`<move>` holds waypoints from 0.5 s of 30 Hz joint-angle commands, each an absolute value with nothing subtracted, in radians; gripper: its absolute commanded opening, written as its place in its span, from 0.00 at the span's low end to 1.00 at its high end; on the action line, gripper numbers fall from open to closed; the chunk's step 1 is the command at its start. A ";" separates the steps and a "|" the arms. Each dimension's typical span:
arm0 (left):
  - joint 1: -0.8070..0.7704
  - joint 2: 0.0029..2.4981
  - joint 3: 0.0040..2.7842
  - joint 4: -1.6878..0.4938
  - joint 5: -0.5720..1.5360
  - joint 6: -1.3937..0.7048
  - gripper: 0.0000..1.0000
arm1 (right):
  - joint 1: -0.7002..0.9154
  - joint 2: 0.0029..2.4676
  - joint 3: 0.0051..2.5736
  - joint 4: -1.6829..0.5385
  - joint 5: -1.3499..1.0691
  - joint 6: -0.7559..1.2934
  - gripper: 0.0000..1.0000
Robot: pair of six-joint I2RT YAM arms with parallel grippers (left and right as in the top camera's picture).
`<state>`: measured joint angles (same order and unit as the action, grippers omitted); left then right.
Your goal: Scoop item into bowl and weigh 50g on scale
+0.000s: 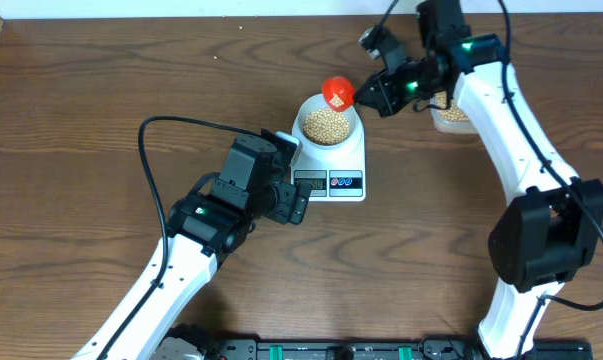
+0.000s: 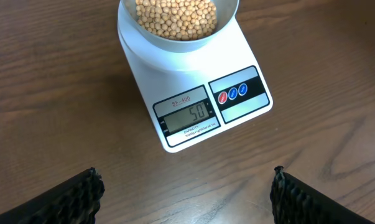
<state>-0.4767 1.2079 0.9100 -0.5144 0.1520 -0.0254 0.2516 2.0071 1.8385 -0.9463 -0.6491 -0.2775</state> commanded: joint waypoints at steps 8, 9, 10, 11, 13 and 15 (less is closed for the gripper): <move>-0.472 1.201 0.911 -0.514 0.157 -0.015 0.88 | 0.304 1.963 1.846 -0.934 -0.482 -0.277 0.01; -0.472 1.201 0.911 -0.514 0.157 -0.015 0.88 | 0.310 1.963 1.846 -0.934 -0.471 -0.276 0.01; -0.472 1.201 0.911 -0.514 0.157 -0.015 0.88 | 0.315 1.963 1.846 -0.934 -0.464 -0.276 0.01; -0.472 1.201 0.911 -0.514 0.157 -0.015 0.88 | 0.320 1.963 1.846 -0.933 -0.457 -0.276 0.01; -0.472 1.201 0.911 -0.514 0.157 -0.015 0.88 | 0.328 1.963 1.846 -0.933 -0.443 -0.274 0.01; -0.472 1.201 0.911 -0.514 0.157 -0.015 0.88 | 0.336 1.963 1.846 -0.933 -0.427 -0.273 0.01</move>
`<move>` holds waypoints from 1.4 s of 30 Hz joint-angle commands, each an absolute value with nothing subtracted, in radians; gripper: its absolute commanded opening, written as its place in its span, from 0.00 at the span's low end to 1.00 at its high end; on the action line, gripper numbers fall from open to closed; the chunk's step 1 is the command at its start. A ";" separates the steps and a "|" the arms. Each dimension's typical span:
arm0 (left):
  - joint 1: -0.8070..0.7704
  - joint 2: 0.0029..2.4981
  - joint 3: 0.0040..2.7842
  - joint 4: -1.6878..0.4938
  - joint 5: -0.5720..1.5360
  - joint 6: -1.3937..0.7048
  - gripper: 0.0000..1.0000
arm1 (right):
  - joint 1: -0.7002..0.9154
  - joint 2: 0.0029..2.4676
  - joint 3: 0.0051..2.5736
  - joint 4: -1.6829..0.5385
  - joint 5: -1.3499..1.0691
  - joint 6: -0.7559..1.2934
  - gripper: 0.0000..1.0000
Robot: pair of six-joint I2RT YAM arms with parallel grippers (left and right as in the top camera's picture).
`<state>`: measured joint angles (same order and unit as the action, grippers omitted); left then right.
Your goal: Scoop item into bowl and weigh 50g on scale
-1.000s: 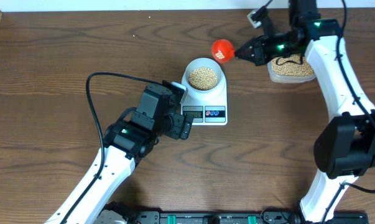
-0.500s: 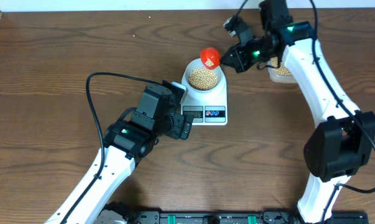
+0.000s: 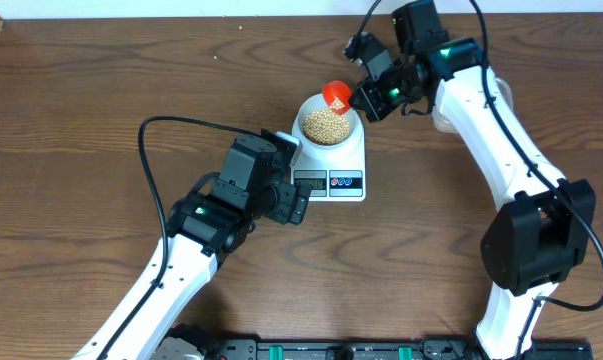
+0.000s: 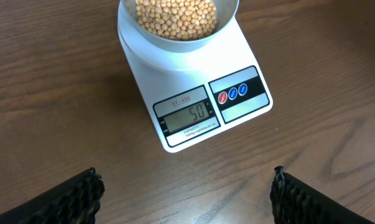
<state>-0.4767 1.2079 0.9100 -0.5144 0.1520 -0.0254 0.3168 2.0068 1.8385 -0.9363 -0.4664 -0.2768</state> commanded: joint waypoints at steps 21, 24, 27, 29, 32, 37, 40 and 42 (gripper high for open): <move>-0.472 1.201 0.911 -0.514 0.157 -0.015 0.88 | 0.332 1.963 1.846 -0.926 -0.490 -0.262 0.01; -0.472 1.201 0.911 -0.514 0.157 -0.015 0.88 | 0.318 1.963 1.846 -0.927 -0.530 -0.257 0.01; -0.472 1.201 0.911 -0.514 0.157 -0.015 0.88 | 0.302 1.963 1.846 -0.927 -0.561 -0.247 0.01; -0.472 1.201 0.911 -0.514 0.157 -0.015 0.88 | 0.288 1.963 1.846 -0.927 -0.591 -0.246 0.01; -0.472 1.201 0.911 -0.514 0.157 -0.015 0.88 | 0.261 1.963 1.846 -0.927 -0.646 -0.240 0.01; -0.472 1.201 0.911 -0.514 0.157 -0.015 0.88 | 0.200 1.963 1.846 -0.934 -0.753 -0.240 0.01; -0.472 1.201 0.911 -0.514 0.157 -0.015 0.88 | 0.155 1.962 1.846 -0.941 -0.817 -0.240 0.01; -0.472 1.201 0.911 -0.514 0.157 -0.015 0.88 | 0.116 1.957 1.846 -0.955 -0.856 -0.240 0.01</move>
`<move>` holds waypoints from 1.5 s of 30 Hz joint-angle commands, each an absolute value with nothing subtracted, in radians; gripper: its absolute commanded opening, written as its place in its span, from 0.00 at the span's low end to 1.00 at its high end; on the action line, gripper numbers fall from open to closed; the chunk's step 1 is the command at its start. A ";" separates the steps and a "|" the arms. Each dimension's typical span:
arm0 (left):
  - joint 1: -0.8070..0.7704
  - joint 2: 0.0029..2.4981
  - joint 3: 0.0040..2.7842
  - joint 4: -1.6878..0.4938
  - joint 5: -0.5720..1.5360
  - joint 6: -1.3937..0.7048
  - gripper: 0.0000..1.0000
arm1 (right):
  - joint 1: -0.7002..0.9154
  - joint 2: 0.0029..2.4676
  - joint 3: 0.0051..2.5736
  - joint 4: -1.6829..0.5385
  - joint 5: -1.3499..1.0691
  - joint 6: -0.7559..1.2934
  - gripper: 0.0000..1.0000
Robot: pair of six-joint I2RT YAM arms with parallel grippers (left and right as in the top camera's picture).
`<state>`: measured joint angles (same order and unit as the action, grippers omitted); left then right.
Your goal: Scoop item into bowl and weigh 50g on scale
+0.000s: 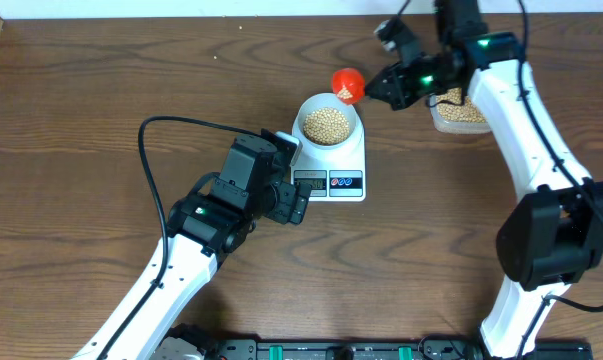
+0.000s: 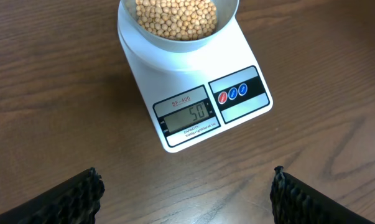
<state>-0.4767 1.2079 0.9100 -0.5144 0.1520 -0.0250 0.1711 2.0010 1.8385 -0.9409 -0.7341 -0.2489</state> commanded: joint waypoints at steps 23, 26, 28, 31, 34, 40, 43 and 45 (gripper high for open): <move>-0.472 1.201 0.911 -0.514 0.157 -0.015 0.88 | -0.190 1.880 1.846 -1.126 -0.317 -0.149 0.01; -0.472 1.201 0.911 -0.514 0.157 -0.015 0.88 | -0.136 1.880 1.845 -1.122 -0.130 -0.111 0.01; -0.472 1.201 0.911 -0.514 0.157 -0.015 0.88 | -0.093 1.880 1.845 -1.118 -0.015 -0.088 0.01; -0.472 1.201 0.911 -0.514 0.157 -0.015 0.88 | -0.012 1.882 1.845 -1.118 0.202 -0.041 0.01; -0.472 1.201 0.911 -0.514 0.157 -0.015 0.88 | 0.049 1.882 1.844 -1.117 0.344 -0.021 0.01; -0.472 1.201 0.911 -0.514 0.157 -0.015 0.88 | 0.120 1.883 1.844 -1.115 0.474 -0.001 0.01; -0.472 1.201 0.911 -0.514 0.157 -0.015 0.88 | 0.120 1.883 1.844 -1.116 0.471 0.008 0.01; -0.472 1.201 0.911 -0.514 0.157 -0.015 0.88 | 0.118 1.883 1.844 -1.115 0.460 0.012 0.01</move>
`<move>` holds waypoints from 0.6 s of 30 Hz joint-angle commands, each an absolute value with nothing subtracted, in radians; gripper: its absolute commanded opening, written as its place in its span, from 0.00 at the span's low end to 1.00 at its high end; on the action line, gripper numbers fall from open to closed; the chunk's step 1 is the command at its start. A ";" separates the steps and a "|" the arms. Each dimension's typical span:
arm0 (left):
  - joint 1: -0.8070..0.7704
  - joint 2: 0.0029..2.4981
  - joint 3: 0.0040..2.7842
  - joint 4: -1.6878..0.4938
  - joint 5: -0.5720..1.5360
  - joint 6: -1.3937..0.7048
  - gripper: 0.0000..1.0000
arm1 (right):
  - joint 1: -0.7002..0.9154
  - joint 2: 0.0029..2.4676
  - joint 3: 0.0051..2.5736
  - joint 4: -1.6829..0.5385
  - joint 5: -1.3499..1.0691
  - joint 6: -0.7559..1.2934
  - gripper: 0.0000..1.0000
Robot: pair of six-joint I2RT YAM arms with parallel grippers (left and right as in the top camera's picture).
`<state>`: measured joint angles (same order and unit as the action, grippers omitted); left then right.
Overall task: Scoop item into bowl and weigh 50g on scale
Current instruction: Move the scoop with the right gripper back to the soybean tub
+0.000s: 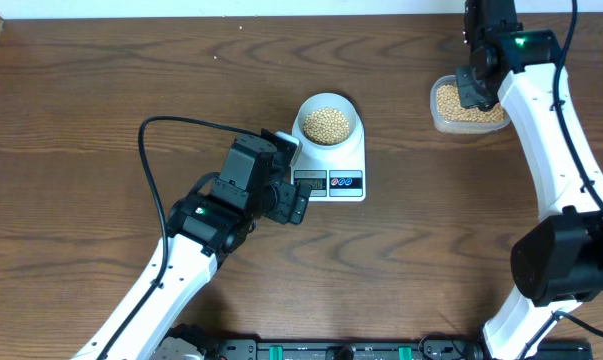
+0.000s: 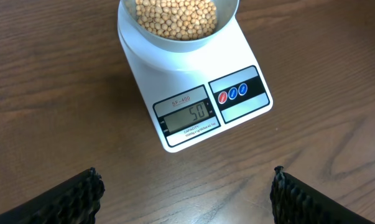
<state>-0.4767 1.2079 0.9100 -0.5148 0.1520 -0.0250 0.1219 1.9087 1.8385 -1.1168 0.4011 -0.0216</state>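
A white scale [image 1: 331, 172] stands mid-table, and its display [image 2: 189, 114] reads 50. On it sits a white bowl [image 1: 327, 122] filled with yellow beans [image 2: 176, 17]. My left gripper [image 2: 186, 186] hangs open just in front of the scale, nothing between its fingers [image 2: 81, 193]. It also shows in the overhead view, as the left gripper [image 1: 287, 200]. My right gripper [image 1: 476, 85] points down over the clear bean container [image 1: 468, 108] at the back right. Its fingers are hidden under the wrist. The red scoop is out of view.
The left arm's black cable [image 1: 151, 180] loops over the table to the left of the scale. A white wall edge [image 1: 181, 8] runs along the back. A black rail [image 1: 341, 350] lies along the table's front.
My right gripper has moved from beside the bowl, where it held the red scoop, to right over the bean container. The scoop no longer shows. Left arm and scale reading are unchanged.
My right gripper held the red scoop at the bowl's right rim, then tipped it over the bowl's back rim. Then the scoop was clear of the bowl at the back right, and now the gripper is over the container. The display read 50 throughout.
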 commanded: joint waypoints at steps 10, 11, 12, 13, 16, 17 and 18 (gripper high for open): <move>-0.472 1.201 0.911 -0.514 0.157 -0.015 0.88 | 0.119 1.881 1.845 -1.095 0.242 0.030 0.01; -0.472 1.201 0.911 -0.514 0.157 -0.015 0.88 | 0.119 1.879 1.845 -1.094 0.223 0.030 0.01; -0.472 1.201 0.911 -0.514 0.157 -0.015 0.88 | 0.119 1.876 1.845 -1.092 0.210 0.030 0.01; -0.472 1.201 0.911 -0.514 0.157 -0.015 0.88 | 0.119 1.872 1.845 -1.091 0.201 0.030 0.01; -0.472 1.201 0.911 -0.514 0.157 -0.015 0.88 | 0.118 1.854 1.845 -1.088 0.169 0.030 0.01; -0.472 1.201 0.911 -0.514 0.157 -0.015 0.88 | 0.118 1.845 1.845 -1.088 0.148 0.030 0.01; -0.472 1.201 0.911 -0.514 0.157 -0.015 0.88 | 0.118 1.836 1.845 -1.089 0.122 0.030 0.01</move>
<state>-0.4767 1.2079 0.9100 -0.5148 0.1516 -0.0250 0.1192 1.9007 1.8385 -1.0927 0.2115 0.0139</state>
